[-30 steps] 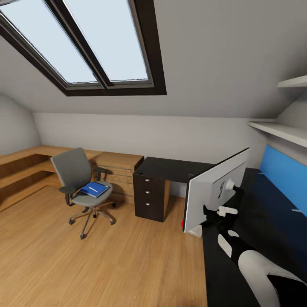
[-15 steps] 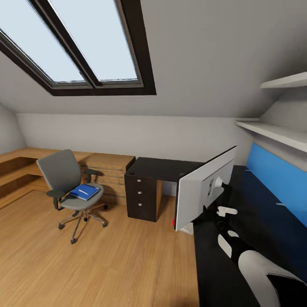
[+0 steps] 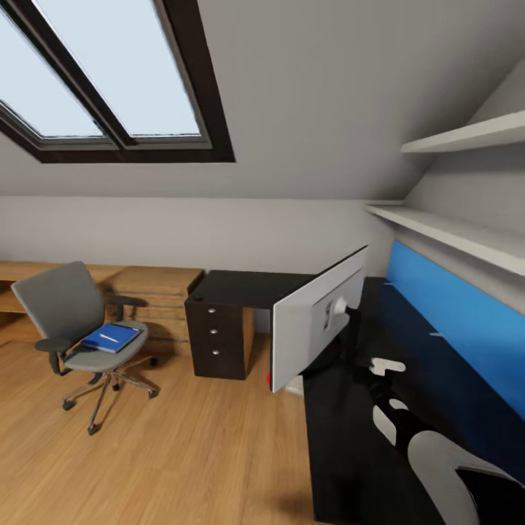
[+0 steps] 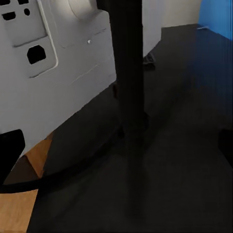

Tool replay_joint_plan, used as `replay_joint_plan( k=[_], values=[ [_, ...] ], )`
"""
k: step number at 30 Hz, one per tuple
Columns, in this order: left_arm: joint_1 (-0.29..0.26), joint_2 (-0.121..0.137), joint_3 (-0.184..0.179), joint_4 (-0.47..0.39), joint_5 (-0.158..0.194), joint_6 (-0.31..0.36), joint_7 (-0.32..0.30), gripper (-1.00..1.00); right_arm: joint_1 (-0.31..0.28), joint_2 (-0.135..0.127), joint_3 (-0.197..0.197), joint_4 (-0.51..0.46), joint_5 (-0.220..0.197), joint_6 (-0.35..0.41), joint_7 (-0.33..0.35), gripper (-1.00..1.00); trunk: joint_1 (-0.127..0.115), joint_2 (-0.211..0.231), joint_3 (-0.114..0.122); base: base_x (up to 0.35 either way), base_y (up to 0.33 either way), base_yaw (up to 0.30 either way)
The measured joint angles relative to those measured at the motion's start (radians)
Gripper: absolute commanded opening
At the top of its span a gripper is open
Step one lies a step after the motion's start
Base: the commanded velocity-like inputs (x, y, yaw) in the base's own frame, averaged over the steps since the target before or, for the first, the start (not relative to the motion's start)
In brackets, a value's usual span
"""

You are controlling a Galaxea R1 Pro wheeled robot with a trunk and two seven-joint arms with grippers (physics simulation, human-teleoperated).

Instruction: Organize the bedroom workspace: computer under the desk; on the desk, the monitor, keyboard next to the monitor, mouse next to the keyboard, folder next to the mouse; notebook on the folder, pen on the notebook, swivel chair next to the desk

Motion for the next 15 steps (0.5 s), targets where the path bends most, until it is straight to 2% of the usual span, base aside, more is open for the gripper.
replay_joint_plan(
  k=[1,2,3,7,8,9,15],
  values=[
    [0.0,0.002,0.001,0.0,0.0,0.0,0.0,1.0,0.0,0.0,0.0,0.003,0.003,-0.001,0.0,1.0,0.0,0.0,0.0,0.0,-0.113,-0.017],
    [0.0,0.01,0.009,-0.001,0.001,-0.002,0.001,1.0,0.0,0.001,0.003,0.019,0.041,-0.04,0.0,1.0,0.0,0.0,0.0,0.0,-0.058,-0.009],
    [0.0,0.011,0.011,-0.001,0.0,-0.003,0.001,1.0,0.0,0.001,0.004,0.026,0.05,-0.05,0.0,1.0,0.0,0.0,0.0,0.0,-0.046,-0.007],
    [0.0,0.013,0.016,-0.001,0.0,-0.004,0.001,1.0,0.0,0.001,0.006,0.034,0.057,-0.057,-0.001,1.0,0.0,0.0,0.0,0.0,-0.026,-0.004],
    [0.0,0.013,0.022,-0.001,0.0,-0.004,0.001,1.0,0.0,0.001,0.006,0.036,0.059,-0.058,-0.001,1.0,0.0,0.0,0.0,0.0,-0.005,-0.001],
    [0.0,0.013,0.047,-0.002,0.0,-0.004,0.001,1.0,0.0,0.005,0.005,0.039,0.062,-0.063,0.0,1.0,0.0,0.0,0.0,0.0,-0.004,-0.001],
    [0.0,0.012,0.078,-0.007,-0.001,-0.004,0.0,1.0,0.0,0.03,0.006,0.041,0.064,-0.064,0.0,1.0,0.0,0.0,0.0,0.0,-0.001,0.0]
  ],
)
